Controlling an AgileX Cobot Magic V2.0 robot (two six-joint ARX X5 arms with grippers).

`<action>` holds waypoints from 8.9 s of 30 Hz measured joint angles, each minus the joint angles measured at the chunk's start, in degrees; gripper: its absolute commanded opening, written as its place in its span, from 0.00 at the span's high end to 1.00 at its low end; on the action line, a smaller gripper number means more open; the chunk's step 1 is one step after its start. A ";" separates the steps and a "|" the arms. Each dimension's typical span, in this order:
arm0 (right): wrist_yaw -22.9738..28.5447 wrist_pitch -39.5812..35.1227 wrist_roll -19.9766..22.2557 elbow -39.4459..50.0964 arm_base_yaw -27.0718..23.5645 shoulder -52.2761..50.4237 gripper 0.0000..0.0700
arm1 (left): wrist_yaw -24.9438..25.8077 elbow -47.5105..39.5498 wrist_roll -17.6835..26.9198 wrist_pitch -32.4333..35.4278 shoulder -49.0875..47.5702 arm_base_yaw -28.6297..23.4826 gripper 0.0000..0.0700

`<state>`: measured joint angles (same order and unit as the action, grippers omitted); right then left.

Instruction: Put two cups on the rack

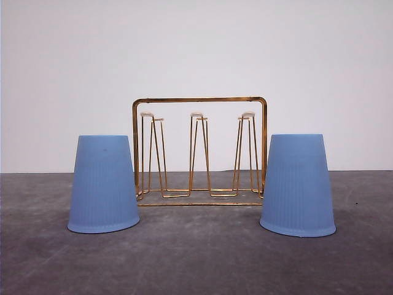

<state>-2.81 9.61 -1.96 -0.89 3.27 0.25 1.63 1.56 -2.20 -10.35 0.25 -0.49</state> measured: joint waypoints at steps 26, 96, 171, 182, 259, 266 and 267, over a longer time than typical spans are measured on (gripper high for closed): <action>0.00 0.00 0.00 0.00 0.00 0.00 0.95 | 0.02 0.00 0.00 0.02 0.00 0.00 1.00; -12.07 28.72 0.68 -54.97 0.00 60.63 0.07 | 11.10 60.89 2.60 -29.29 68.39 3.41 0.00; -12.07 27.02 0.68 -54.97 0.00 60.63 0.07 | 4.24 93.98 4.13 -37.23 91.91 26.86 0.39; -12.07 27.02 0.70 -54.97 0.00 60.63 0.07 | 1.20 93.98 5.09 -32.58 99.35 26.84 0.38; -13.74 21.83 2.55 -55.11 19.21 83.73 0.52 | -2.82 68.54 2.39 -48.39 78.95 21.03 0.21; -13.68 22.37 3.46 -55.84 19.19 83.62 0.53 | -2.82 68.54 2.40 -48.34 78.95 21.03 0.21; -13.66 23.16 3.58 -56.39 19.19 83.62 0.53 | -2.82 68.54 2.40 -48.31 78.95 21.03 0.21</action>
<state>-16.47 32.77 1.63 -57.27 22.46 83.88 -1.19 70.11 0.21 -58.66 79.20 20.53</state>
